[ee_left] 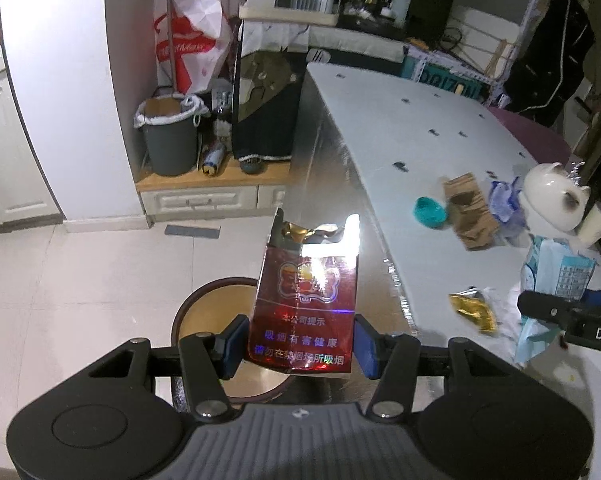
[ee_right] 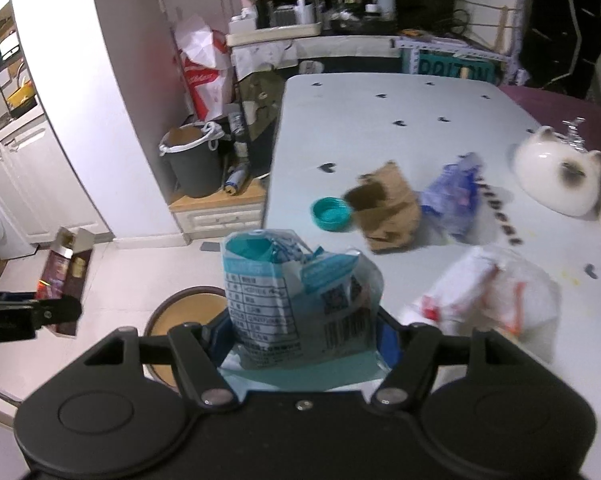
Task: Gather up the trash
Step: 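Carry the red pack and blue bag with both tools over the wastebasket, then open the left tool and right tool to drop both items into the wastebasket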
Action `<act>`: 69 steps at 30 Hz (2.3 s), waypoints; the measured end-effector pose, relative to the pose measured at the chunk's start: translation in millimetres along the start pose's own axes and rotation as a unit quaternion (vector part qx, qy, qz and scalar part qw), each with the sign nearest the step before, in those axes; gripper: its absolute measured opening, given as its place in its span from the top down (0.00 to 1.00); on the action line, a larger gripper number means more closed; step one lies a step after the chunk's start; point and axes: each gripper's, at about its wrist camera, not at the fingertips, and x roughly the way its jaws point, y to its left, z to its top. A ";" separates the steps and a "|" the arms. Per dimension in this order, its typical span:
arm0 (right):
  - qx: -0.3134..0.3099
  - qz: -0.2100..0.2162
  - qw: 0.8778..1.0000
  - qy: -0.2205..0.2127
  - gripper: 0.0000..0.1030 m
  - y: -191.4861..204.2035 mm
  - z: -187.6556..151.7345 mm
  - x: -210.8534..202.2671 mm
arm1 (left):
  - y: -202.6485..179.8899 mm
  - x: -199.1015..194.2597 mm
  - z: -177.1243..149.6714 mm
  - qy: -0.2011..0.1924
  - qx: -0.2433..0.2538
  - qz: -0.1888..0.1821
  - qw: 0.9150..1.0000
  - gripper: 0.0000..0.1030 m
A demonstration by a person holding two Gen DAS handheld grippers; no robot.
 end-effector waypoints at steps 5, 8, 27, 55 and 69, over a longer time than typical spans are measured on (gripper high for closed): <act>0.002 0.015 1.000 0.020 0.32 26.9 10.9 33.6 | 28.2 32.4 6.6 0.034 -0.010 -0.001 0.999 0.47; 0.005 0.026 0.999 0.035 0.32 40.7 15.4 58.2 | 43.3 51.3 9.6 0.053 -0.014 0.003 0.999 0.47; -0.006 0.077 0.984 0.158 0.30 134.8 15.5 233.7 | 134.6 164.6 8.2 0.156 -0.073 0.021 0.985 0.47; 0.052 0.081 0.964 0.248 0.29 135.7 -21.7 345.7 | 154.6 281.0 -25.1 0.258 -0.079 0.031 0.962 0.23; 0.030 0.065 0.966 0.248 0.00 145.5 -35.1 354.7 | 165.7 275.1 -39.0 0.270 -0.076 0.039 0.959 0.10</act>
